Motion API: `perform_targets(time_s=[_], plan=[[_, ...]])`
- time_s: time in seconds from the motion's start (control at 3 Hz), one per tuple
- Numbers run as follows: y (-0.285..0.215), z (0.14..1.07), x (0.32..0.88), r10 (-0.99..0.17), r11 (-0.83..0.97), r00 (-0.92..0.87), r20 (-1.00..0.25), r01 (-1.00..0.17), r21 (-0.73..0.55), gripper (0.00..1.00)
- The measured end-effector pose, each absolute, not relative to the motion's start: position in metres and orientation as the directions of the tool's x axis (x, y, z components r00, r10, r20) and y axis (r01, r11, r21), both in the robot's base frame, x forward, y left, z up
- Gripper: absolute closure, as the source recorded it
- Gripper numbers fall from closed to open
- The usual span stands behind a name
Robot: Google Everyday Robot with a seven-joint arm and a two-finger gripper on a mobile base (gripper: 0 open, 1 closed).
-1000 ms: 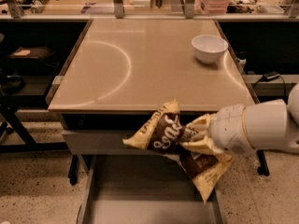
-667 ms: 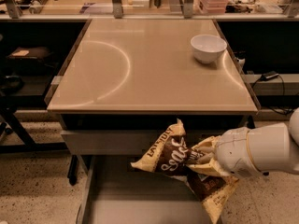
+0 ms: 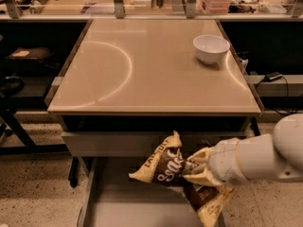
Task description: Place brown chip bag into middle drawer
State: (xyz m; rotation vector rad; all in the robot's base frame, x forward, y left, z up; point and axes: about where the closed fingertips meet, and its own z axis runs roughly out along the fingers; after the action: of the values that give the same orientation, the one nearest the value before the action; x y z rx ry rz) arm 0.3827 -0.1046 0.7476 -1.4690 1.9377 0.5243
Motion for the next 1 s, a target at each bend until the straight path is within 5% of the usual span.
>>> perform_targets(time_s=[1.0], plan=[[-0.061,0.567,0.381,-0.678,0.268,-0.241,-0.695,-0.961,0.073,1.0]])
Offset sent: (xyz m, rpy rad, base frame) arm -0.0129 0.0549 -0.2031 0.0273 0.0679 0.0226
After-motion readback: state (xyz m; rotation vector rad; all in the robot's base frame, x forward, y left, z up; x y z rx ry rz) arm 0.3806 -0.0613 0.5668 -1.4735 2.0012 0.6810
